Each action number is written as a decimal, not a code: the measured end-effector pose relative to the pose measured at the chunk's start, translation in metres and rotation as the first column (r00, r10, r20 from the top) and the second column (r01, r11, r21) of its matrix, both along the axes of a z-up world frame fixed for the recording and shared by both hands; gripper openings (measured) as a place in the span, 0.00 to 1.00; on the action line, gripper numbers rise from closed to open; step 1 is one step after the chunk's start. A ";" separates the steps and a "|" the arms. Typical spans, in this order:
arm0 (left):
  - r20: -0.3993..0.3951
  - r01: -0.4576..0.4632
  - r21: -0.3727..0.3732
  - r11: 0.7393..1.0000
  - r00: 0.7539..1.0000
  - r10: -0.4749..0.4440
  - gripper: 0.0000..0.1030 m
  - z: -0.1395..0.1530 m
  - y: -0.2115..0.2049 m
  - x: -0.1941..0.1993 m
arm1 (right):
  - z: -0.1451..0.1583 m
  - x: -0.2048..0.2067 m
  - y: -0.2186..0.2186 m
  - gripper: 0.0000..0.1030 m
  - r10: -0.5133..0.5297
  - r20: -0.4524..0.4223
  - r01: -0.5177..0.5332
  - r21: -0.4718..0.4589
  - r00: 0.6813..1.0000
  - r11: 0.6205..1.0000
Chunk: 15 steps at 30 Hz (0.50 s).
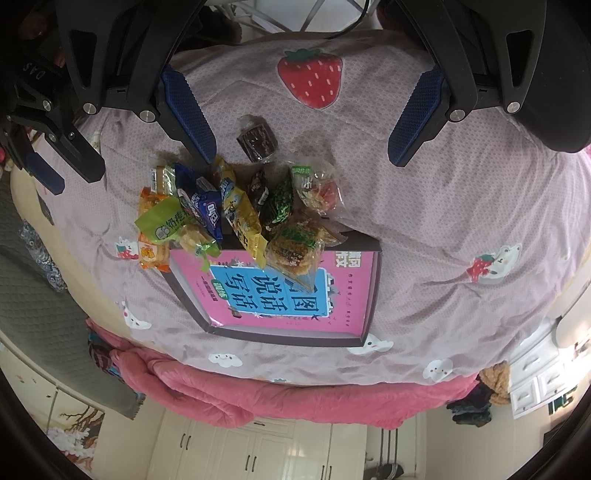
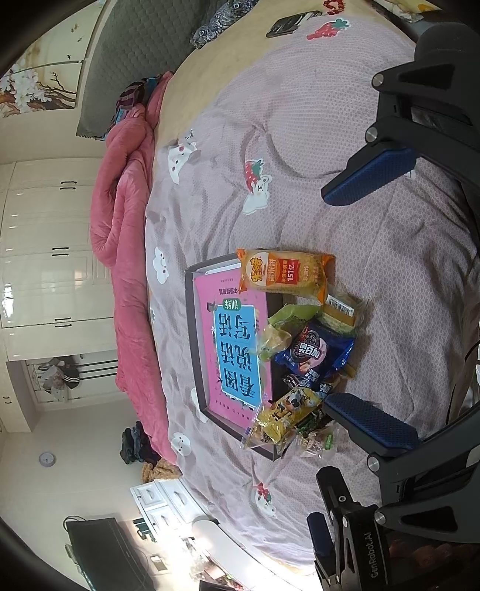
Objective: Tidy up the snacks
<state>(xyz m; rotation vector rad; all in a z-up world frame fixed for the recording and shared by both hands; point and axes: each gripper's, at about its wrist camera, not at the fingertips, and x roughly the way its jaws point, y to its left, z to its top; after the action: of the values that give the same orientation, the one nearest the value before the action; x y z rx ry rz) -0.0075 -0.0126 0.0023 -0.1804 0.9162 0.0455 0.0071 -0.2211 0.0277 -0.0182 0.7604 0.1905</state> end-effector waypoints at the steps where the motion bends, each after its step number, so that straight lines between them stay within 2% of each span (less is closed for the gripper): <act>1: -0.002 0.001 0.000 1.000 1.000 -0.001 0.92 -0.001 0.000 0.000 | 0.000 0.000 0.000 0.99 0.001 -0.001 -0.001 0.001 1.000 1.000; 15: -0.067 0.020 -0.023 1.000 0.998 -0.022 0.92 -0.019 -0.003 0.011 | -0.010 0.012 -0.001 0.99 -0.001 -0.049 0.002 0.015 0.999 1.000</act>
<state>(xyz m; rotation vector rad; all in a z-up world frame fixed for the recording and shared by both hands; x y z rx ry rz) 0.0031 -0.0152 -0.0169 -0.1905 0.9857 0.0223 0.0186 -0.2217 0.0175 0.0009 0.8080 0.1957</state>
